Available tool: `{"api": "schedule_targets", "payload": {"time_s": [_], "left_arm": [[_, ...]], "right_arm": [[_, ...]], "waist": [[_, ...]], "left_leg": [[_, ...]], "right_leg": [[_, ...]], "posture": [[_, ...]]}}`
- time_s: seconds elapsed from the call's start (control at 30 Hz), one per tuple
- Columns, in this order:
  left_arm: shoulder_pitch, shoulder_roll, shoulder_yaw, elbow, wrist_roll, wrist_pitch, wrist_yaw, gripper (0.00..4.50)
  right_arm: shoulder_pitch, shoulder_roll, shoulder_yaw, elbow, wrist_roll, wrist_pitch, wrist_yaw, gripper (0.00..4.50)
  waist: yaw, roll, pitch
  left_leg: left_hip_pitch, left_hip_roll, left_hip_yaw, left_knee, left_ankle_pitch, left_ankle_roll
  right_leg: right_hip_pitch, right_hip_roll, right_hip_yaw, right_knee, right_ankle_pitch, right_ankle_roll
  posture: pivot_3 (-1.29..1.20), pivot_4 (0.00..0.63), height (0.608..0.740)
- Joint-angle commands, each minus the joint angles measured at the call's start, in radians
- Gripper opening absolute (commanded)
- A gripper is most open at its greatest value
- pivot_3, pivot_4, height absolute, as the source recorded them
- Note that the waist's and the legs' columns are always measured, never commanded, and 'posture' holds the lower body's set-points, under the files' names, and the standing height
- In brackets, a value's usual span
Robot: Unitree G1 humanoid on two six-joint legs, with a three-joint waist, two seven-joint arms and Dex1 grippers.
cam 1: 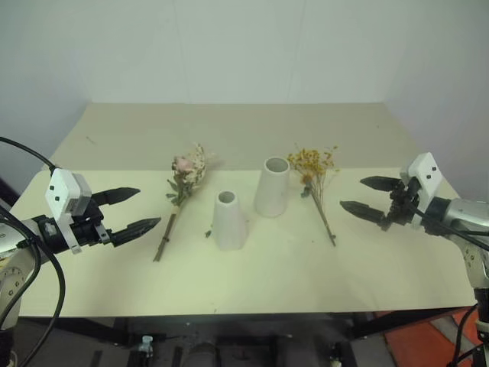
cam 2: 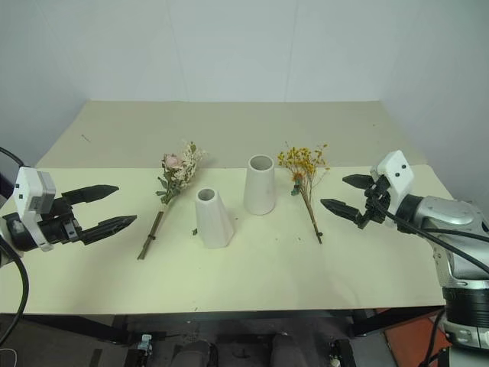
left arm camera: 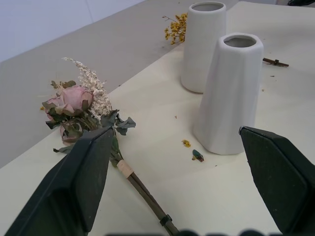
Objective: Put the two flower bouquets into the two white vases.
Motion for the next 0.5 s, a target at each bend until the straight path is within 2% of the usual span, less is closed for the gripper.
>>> {"api": "schedule_targets", "payload": {"time_s": [0.03, 0.5], "left_arm": [[-0.013, 0.018, 0.026, -0.017, 0.002, -0.022, -0.004, 4.45], [-0.026, 0.006, 0.01, -0.032, -0.004, -0.018, 0.011, 4.45]], "right_arm": [[-0.003, -0.024, -0.033, -0.034, 0.021, -0.015, 0.019, 4.5], [-0.016, -0.019, -0.024, -0.021, 0.012, -0.027, 0.027, 4.5]], "waist": [[0.0, 0.0, 0.0], [0.001, 0.0, 0.0]], "left_leg": [[0.0, 0.0, 0.0, 0.0, 0.0, 0.0], [0.0, 0.0, 0.0, 0.0, 0.0, 0.0]], "right_leg": [[0.0, 0.0, 0.0, 0.0, 0.0, 0.0], [0.0, 0.0, 0.0, 0.0, 0.0, 0.0]], "posture": [[0.0, 0.15, 0.74], [0.0, 0.15, 0.74]]}}
